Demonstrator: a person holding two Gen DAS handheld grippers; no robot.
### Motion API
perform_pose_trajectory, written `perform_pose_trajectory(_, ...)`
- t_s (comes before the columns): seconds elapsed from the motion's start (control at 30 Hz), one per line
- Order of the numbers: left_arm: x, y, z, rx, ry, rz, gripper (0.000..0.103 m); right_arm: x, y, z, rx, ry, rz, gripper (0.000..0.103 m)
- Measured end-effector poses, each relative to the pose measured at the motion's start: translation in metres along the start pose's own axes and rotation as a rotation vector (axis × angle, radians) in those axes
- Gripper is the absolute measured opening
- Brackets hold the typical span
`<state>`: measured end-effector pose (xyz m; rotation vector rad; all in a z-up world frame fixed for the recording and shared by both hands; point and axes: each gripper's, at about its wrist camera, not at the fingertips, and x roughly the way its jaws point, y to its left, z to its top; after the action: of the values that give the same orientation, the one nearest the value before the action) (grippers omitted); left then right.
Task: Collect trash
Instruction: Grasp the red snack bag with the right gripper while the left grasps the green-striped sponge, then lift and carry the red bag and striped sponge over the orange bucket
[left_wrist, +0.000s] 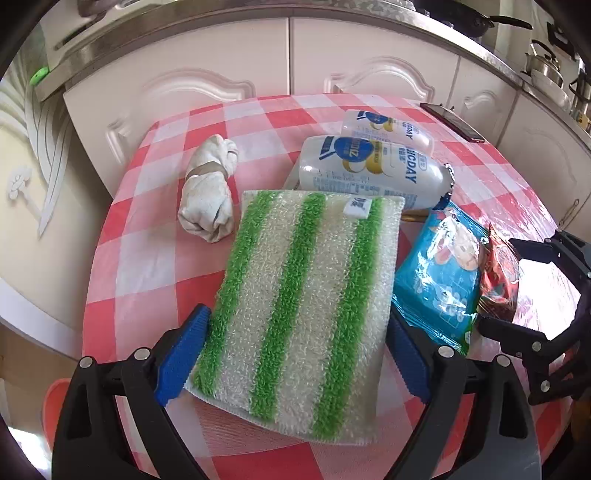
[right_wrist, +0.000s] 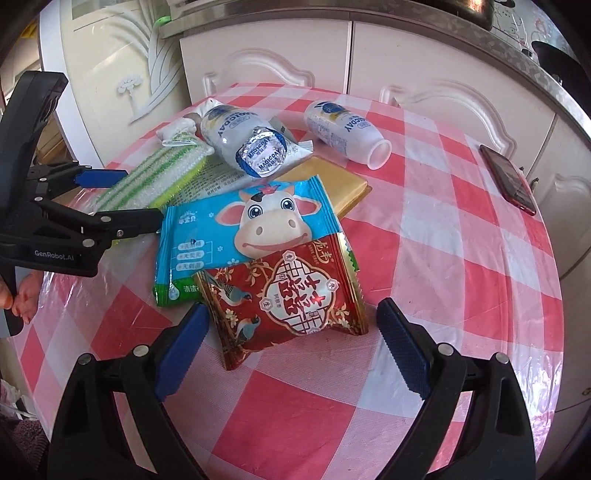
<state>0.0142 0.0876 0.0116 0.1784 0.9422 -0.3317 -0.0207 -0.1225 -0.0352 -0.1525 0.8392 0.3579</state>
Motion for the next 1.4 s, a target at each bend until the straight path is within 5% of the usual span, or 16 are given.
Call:
perform_pose_trajectory(0.13,-0.001,-0.001,-0.003,-0.021,-0.022,0.012,0.085,-0.003,-0.003,0.001,0.004,-0.022,-0.013,0.073)
perform_pose_trajectory(0.33,-0.005,-0.008,-0.008,-0.007,-0.049,0.033,0.079,-0.006,-0.01,0.0,0.029,-0.046,0.004,0.064)
perform_pose_trajectory(1.03,-0.047,0.022,-0.036,-0.16,-0.118,-0.055,0.073,-0.033,-0.001,0.007,0.144,-0.144,0.153,0.061)
perform_pose_trajectory(1.4,-0.056,0.045,-0.061,-0.226,-0.125,-0.073,0.073,-0.034,0.048,0.01,0.093,-0.119,0.228,0.061)
